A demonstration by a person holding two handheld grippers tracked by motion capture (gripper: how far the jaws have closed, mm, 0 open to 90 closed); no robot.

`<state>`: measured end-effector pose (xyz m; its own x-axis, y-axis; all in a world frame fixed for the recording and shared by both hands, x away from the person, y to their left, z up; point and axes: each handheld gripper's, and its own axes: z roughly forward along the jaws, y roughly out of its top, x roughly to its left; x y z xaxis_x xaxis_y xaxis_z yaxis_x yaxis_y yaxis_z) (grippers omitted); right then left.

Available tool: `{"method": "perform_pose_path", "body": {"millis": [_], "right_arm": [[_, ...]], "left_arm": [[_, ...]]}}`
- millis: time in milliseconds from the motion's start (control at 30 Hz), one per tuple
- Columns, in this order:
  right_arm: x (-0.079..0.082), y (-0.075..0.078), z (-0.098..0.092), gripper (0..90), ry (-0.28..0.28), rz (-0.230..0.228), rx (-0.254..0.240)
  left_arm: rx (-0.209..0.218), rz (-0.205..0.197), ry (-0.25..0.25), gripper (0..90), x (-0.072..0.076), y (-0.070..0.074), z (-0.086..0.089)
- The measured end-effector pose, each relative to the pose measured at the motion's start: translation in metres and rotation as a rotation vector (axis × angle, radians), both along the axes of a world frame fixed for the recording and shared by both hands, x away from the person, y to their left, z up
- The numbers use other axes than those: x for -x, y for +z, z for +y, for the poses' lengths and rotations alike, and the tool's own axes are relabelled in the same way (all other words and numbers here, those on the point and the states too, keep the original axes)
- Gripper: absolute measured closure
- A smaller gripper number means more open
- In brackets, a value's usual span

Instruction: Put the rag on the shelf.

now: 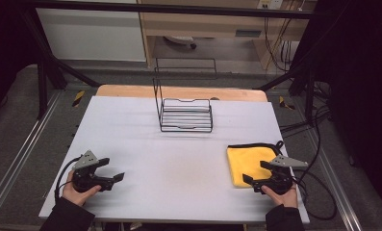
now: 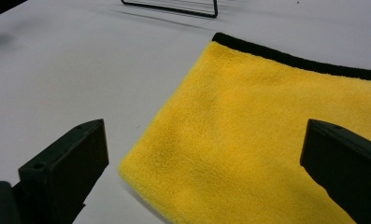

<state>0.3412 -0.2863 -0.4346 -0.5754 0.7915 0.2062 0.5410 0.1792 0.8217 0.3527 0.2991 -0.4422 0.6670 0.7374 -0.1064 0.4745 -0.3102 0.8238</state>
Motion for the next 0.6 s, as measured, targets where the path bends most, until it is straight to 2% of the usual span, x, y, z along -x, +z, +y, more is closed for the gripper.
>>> {"method": "perform_pose_path", "body": {"millis": [200,600], "right_arm": [[0.000,0.000,0.001,1.7,0.001,0.003,0.005],[0.002,0.004,0.014,2.9,0.026,0.009,0.034]], "left_arm": [[-0.003,-0.004,0.001,10.8,0.001,0.000,0.000],[-0.004,-0.002,0.011,10.8,0.001,0.000,0.001]]}}
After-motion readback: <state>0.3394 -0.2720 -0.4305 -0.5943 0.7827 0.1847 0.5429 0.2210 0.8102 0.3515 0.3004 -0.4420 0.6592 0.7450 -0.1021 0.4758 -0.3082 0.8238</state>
